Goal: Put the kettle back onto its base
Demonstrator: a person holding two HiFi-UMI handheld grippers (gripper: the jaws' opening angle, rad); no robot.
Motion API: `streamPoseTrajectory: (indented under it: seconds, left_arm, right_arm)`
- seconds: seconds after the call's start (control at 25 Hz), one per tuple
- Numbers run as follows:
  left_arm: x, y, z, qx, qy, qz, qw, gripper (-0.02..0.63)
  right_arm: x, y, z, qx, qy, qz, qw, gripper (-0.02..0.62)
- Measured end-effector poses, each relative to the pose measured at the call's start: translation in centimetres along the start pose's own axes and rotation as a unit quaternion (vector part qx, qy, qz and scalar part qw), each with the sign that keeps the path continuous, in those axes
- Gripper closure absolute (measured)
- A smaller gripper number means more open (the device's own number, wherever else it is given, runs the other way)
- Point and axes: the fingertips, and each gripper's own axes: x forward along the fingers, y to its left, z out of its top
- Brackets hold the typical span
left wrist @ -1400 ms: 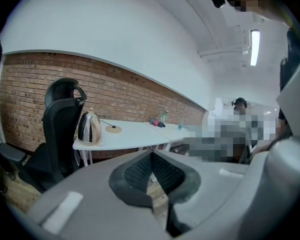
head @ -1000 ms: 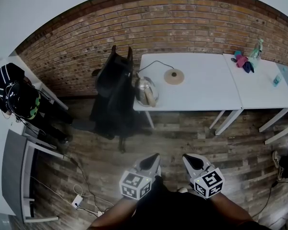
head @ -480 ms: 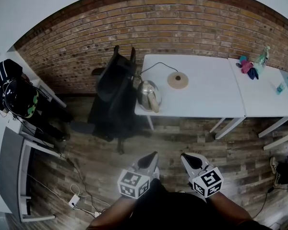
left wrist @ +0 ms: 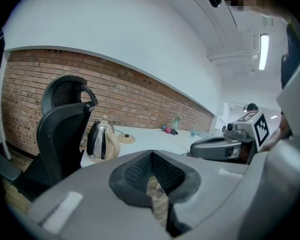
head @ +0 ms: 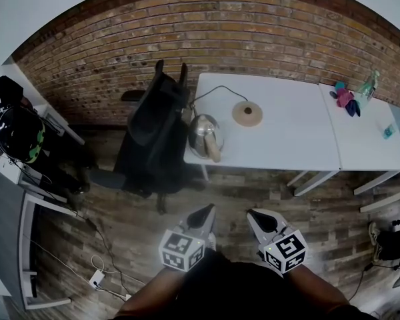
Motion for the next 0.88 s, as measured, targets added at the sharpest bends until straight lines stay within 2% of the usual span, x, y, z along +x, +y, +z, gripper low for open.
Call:
streamPoseTrajectory:
  seconds: [0.52,0.88]
  left_arm:
    - [1.3,6.4,1.4,0.006,-0.002,-0.005,1.0,0.606]
    - [2.3,10.7,2.2,0.017,0.009,-0.036,0.9992,0.606]
  right_arm:
    - [6.3,-1.0,2.2,-0.011,0.009,-0.013,1.0,0.568]
    - [11.0,-1.6,3.3,-0.008,0.016,-0.045,0.999,0.568]
